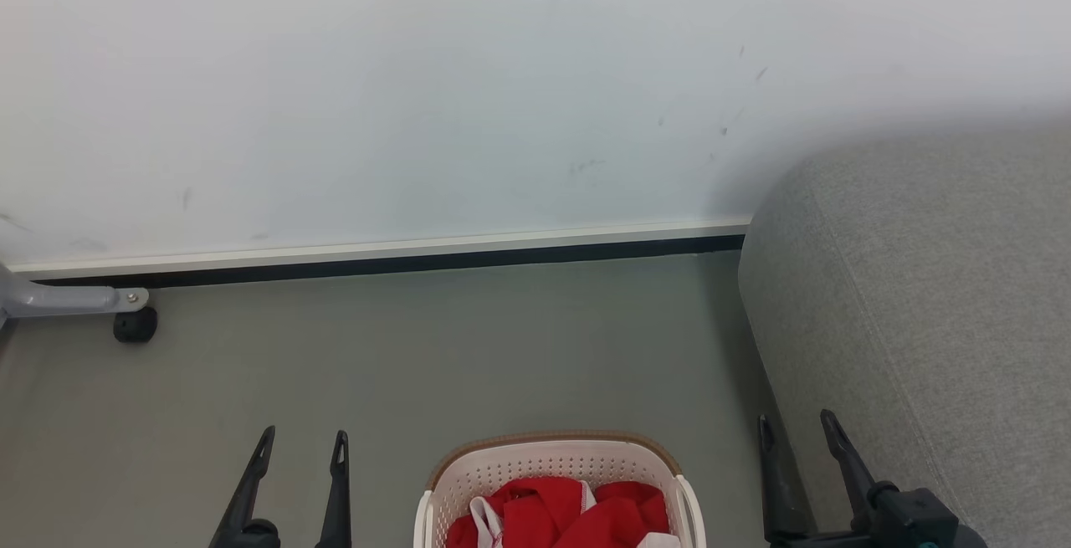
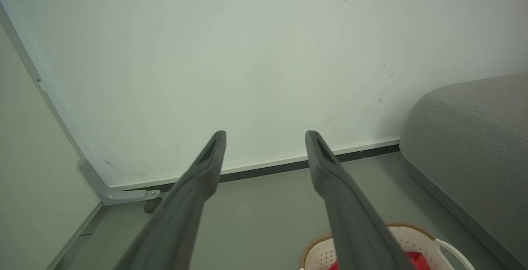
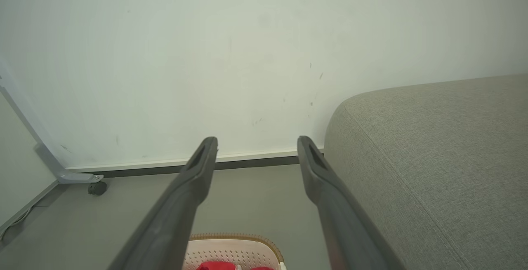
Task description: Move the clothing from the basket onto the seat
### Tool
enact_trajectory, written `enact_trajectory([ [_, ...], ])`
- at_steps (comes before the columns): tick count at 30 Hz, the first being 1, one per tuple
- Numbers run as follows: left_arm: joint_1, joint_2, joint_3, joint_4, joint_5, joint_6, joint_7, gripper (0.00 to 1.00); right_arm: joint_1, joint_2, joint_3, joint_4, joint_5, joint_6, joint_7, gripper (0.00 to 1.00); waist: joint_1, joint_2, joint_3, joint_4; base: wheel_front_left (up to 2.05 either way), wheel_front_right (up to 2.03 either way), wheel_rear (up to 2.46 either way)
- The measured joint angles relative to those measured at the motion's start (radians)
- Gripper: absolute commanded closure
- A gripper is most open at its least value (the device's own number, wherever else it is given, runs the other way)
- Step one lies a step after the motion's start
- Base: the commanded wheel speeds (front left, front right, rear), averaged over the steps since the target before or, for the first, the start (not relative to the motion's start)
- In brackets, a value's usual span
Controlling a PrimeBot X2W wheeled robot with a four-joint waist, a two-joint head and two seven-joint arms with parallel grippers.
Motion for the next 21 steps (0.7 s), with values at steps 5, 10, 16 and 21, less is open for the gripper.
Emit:
enact_trajectory([
  [5,0.0,0.0,0.0,0.0,0.0,0.0,0.0,0.0,0.0,0.0,-0.002,-0.001,0.0,0.0,0.0,0.0,0.0,0.0,0.004,-0.001,0.0,0.0,0.0],
  [10,0.0,0.0,0.001,-0.003,0.0,0.0,0.0,0.0,0.0,0.0,-0.002,-0.014,-0.002,0.001,0.0,0.0,0.0,0.0,0.016,-0.003,0.0,0.0,0.0],
  [16,-0.002,0.0,-0.01,-0.014,0.003,-0.018,0.0,0.0,-0.002,0.0,-0.008,-0.036,-0.008,0.001,0.0,0.0,0.0,0.0001,0.05,-0.009,0.0,0.0,0.0],
  [21,-0.031,-0.001,-0.029,-0.014,0.007,-0.03,0.0,0.0,-0.018,-0.005,-0.043,-0.067,-0.009,0.001,-0.003,0.0,0.0,0.0001,0.095,-0.015,0.0,0.0,0.0],
])
